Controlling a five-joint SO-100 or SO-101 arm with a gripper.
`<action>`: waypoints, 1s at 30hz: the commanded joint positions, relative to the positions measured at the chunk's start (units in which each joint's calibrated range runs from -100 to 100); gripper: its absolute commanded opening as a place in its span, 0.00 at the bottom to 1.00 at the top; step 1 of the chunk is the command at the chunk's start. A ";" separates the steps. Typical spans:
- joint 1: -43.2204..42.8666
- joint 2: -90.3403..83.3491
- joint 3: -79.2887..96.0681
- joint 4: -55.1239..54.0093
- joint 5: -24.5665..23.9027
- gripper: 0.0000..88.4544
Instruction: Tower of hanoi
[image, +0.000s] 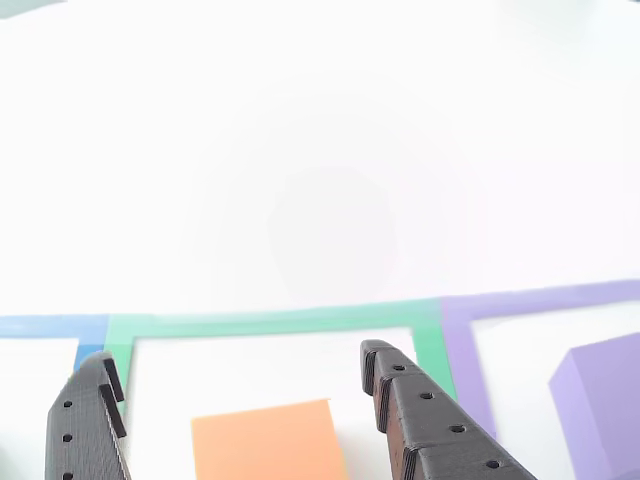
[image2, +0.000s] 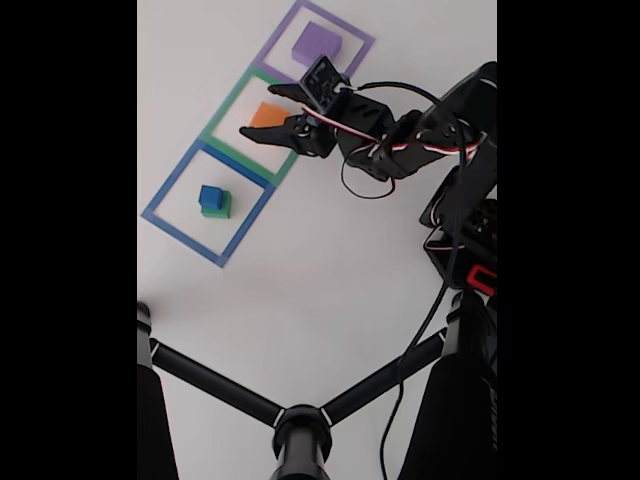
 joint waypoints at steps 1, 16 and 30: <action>-0.21 -17.68 -1.71 19.15 0.59 0.24; -5.29 -48.53 -25.98 87.89 0.59 0.02; -17.85 -46.91 -58.80 124.41 0.59 0.01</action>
